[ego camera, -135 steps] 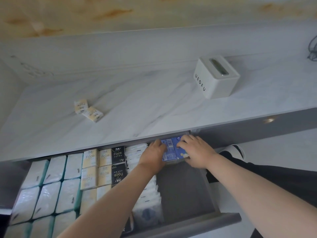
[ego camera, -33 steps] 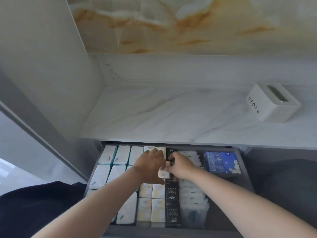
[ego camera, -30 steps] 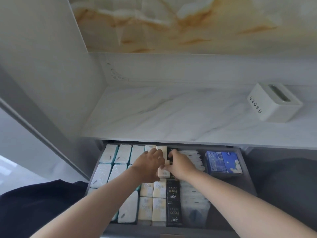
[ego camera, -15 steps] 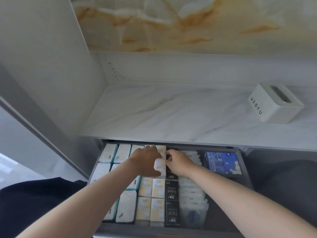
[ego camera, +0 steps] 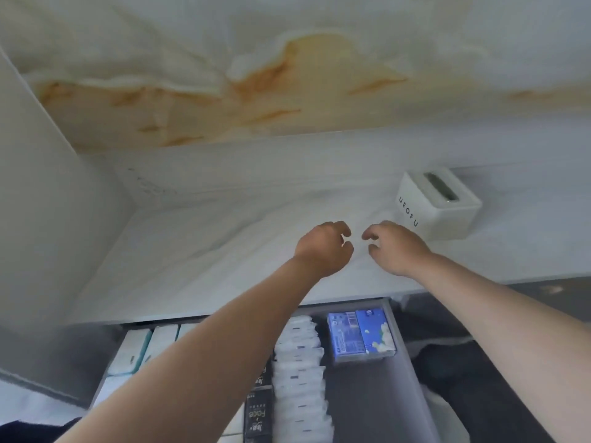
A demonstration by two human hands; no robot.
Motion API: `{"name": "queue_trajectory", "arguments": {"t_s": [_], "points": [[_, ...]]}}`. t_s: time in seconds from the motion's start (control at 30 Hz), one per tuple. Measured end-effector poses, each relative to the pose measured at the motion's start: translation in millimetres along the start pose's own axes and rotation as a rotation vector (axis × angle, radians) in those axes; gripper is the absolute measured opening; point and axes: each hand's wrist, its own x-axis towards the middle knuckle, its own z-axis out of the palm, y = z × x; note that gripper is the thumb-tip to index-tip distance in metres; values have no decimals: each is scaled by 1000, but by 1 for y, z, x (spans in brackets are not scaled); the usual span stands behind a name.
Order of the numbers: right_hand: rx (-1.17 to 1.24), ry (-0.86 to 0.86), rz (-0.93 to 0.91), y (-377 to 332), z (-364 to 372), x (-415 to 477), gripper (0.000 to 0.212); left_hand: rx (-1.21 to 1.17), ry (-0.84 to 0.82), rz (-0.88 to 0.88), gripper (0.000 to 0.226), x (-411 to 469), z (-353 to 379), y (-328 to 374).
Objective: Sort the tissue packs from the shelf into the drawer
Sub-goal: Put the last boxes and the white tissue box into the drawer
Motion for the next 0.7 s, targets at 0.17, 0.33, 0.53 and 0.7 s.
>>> {"name": "queue_trajectory", "arguments": {"t_s": [0.17, 0.33, 0.53, 0.7], "points": [[-260, 133, 112, 66, -27, 35, 54, 122, -48, 91, 40, 58, 28, 47], [-382, 37, 296, 102, -30, 59, 66, 159, -94, 129, 48, 97, 50, 66], [-269, 150, 229, 105, -30, 70, 64, 119, -91, 146, 57, 115, 63, 67], [-192, 211, 9, 73, -26, 71, 39, -73, -69, 104, 52, 112, 60, 56]]}}
